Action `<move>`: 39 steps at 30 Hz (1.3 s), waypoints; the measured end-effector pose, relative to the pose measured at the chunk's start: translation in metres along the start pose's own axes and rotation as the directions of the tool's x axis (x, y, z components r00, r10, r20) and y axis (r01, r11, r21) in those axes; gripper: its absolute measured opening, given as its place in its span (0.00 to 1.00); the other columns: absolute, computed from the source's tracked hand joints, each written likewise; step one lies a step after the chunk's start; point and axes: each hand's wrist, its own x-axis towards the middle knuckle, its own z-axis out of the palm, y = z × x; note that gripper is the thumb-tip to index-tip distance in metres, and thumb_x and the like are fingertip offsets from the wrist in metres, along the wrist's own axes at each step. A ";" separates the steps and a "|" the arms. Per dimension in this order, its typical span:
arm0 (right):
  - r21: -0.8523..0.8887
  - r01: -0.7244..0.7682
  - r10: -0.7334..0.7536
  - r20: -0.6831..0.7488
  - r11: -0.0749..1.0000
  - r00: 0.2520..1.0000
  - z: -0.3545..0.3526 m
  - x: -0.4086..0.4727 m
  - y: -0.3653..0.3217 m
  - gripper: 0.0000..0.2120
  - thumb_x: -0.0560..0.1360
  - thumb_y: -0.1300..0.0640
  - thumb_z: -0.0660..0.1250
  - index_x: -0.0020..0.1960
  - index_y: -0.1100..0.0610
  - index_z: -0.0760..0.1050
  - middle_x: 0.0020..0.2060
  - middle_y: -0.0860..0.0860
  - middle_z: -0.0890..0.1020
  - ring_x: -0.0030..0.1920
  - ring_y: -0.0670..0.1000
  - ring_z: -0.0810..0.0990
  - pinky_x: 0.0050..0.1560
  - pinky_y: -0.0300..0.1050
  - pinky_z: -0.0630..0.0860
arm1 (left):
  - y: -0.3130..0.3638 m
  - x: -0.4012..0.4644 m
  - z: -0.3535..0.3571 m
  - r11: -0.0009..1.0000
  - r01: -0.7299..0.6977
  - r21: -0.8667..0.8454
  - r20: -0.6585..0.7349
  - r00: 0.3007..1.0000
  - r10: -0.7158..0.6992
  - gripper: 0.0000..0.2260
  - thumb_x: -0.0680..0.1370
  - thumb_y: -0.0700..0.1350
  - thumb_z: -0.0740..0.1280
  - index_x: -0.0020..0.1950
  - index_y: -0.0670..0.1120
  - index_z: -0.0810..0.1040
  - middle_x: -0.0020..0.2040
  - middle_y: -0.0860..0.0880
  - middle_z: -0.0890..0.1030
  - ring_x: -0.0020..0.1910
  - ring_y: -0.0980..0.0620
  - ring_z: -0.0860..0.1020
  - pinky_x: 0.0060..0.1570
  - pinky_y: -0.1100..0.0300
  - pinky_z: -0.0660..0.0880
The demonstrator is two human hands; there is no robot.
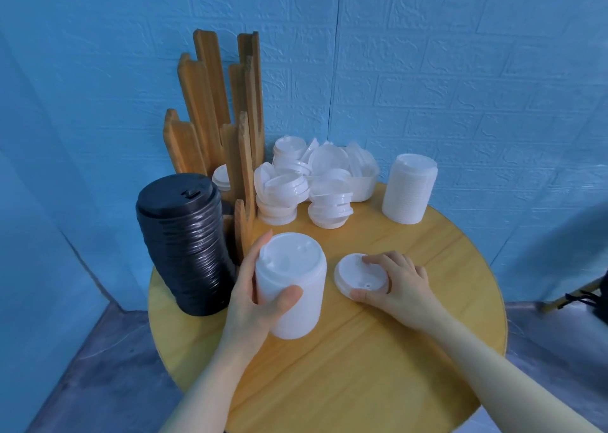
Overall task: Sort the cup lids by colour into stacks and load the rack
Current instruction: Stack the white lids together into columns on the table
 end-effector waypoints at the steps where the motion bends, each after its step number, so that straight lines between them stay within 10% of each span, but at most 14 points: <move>1: 0.033 -0.016 0.016 -0.013 0.999 1.000 -0.002 -0.002 0.000 0.29 0.67 0.33 0.70 0.65 0.42 0.70 0.59 0.41 0.70 0.64 0.45 0.67 0.63 0.44 0.57 | 0.000 0.000 0.000 1.000 0.004 0.000 0.017 1.000 -0.004 0.43 0.58 0.61 0.78 0.71 0.61 0.68 0.67 0.63 0.76 0.67 0.62 0.73 0.63 0.69 0.71; 6: 0.517 0.048 0.007 -0.104 0.855 0.995 -0.024 -0.010 -0.034 0.26 0.66 0.36 0.74 0.62 0.41 0.74 0.60 0.39 0.73 0.61 0.36 0.70 0.63 0.43 0.67 | 0.004 -0.001 0.003 0.999 0.038 -0.017 0.079 0.996 -0.036 0.48 0.57 0.70 0.78 0.73 0.57 0.68 0.67 0.65 0.76 0.67 0.63 0.73 0.59 0.72 0.70; 12: 0.610 0.188 -0.178 -0.077 0.769 0.981 -0.030 -0.019 -0.094 0.24 0.68 0.41 0.72 0.62 0.38 0.73 0.60 0.37 0.74 0.64 0.39 0.71 0.61 0.40 0.69 | 0.007 -0.002 0.003 0.993 0.089 -0.073 0.110 0.991 -0.081 0.50 0.57 0.66 0.80 0.75 0.55 0.65 0.68 0.62 0.76 0.68 0.59 0.75 0.58 0.66 0.74; 18: 0.466 0.190 -0.150 -0.121 0.864 0.981 -0.019 -0.020 -0.119 0.29 0.66 0.34 0.73 0.64 0.42 0.73 0.57 0.36 0.71 0.63 0.41 0.69 0.59 0.38 0.66 | 0.008 -0.003 0.004 0.990 0.112 -0.088 0.116 0.988 -0.101 0.54 0.59 0.63 0.81 0.79 0.52 0.59 0.69 0.58 0.76 0.69 0.56 0.75 0.59 0.65 0.74; 26: -0.243 0.072 -0.143 -0.290 0.967 0.946 -0.011 -0.031 -0.141 0.43 0.60 0.21 0.49 0.61 0.51 0.73 0.48 0.44 0.70 0.52 0.50 0.75 0.47 0.46 0.62 | 0.000 -0.003 0.003 0.997 0.063 -0.052 0.057 0.997 -0.060 0.42 0.60 0.53 0.79 0.71 0.63 0.65 0.65 0.68 0.76 0.66 0.65 0.73 0.57 0.71 0.72; 32: 0.550 0.115 -0.259 0.192 0.827 0.947 -0.037 -0.013 -0.114 0.33 0.67 0.36 0.70 0.70 0.38 0.65 0.66 0.31 0.68 0.69 0.35 0.64 0.68 0.39 0.61 | 0.006 -0.003 0.003 0.996 0.077 -0.054 0.078 0.994 -0.073 0.46 0.59 0.64 0.81 0.73 0.55 0.67 0.65 0.64 0.78 0.66 0.62 0.75 0.58 0.70 0.72; 35: 0.566 0.142 -0.335 0.252 0.812 0.908 -0.040 -0.005 -0.105 0.33 0.69 0.45 0.72 0.72 0.39 0.66 0.66 0.33 0.72 0.68 0.35 0.67 0.68 0.39 0.64 | 0.010 -0.003 0.004 0.995 0.082 -0.051 0.096 0.992 -0.076 0.48 0.58 0.67 0.79 0.73 0.54 0.66 0.64 0.66 0.77 0.64 0.65 0.75 0.57 0.72 0.72; 39: 0.432 0.177 -0.267 0.157 0.884 0.951 -0.036 -0.007 -0.112 0.36 0.63 0.32 0.69 0.68 0.39 0.69 0.62 0.38 0.72 0.66 0.39 0.68 0.64 0.41 0.65 | 0.008 -0.004 0.003 0.992 0.103 -0.070 0.102 0.990 -0.096 0.50 0.58 0.65 0.80 0.76 0.59 0.62 0.68 0.64 0.75 0.68 0.61 0.74 0.60 0.68 0.73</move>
